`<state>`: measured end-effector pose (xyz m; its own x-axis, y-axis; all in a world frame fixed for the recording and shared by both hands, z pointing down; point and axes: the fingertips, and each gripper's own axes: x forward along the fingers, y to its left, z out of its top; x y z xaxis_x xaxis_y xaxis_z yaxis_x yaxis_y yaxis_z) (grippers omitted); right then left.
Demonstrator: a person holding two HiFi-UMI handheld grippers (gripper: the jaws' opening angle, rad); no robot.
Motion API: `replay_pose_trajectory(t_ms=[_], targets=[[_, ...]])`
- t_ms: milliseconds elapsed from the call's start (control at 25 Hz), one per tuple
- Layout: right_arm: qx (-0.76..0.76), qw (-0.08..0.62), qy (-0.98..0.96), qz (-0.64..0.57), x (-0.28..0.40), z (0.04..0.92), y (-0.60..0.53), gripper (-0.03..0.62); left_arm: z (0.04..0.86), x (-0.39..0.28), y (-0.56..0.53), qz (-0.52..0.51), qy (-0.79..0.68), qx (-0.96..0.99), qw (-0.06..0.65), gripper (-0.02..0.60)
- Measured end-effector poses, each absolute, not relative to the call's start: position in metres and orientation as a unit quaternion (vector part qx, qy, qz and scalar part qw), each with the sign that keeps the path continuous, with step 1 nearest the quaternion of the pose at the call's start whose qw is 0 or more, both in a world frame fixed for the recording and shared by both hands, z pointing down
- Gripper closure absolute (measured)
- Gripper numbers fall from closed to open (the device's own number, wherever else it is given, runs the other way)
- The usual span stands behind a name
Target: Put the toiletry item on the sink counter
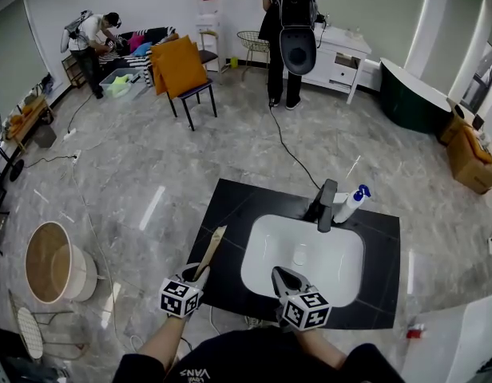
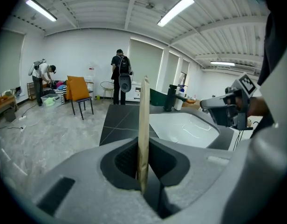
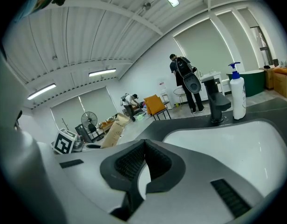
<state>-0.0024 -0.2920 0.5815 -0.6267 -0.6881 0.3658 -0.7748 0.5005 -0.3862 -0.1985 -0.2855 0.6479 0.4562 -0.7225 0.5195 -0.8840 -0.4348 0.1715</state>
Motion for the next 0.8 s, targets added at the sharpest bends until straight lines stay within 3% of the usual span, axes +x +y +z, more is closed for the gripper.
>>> replay_pose_trajectory(t_ms=[560,800], targets=[[0.442,0.075,-0.850,0.275,0.028,0.588,-0.313,0.594,0.666,-0.189,-0.363,0.213,-0.482,0.793,0.305,0.546],[0.457,0.072,-0.841,0.280,0.043,0.592,-0.320,0.594,0.681,-0.180,-0.388,0.223,-0.466,0.768,0.378,0.542]])
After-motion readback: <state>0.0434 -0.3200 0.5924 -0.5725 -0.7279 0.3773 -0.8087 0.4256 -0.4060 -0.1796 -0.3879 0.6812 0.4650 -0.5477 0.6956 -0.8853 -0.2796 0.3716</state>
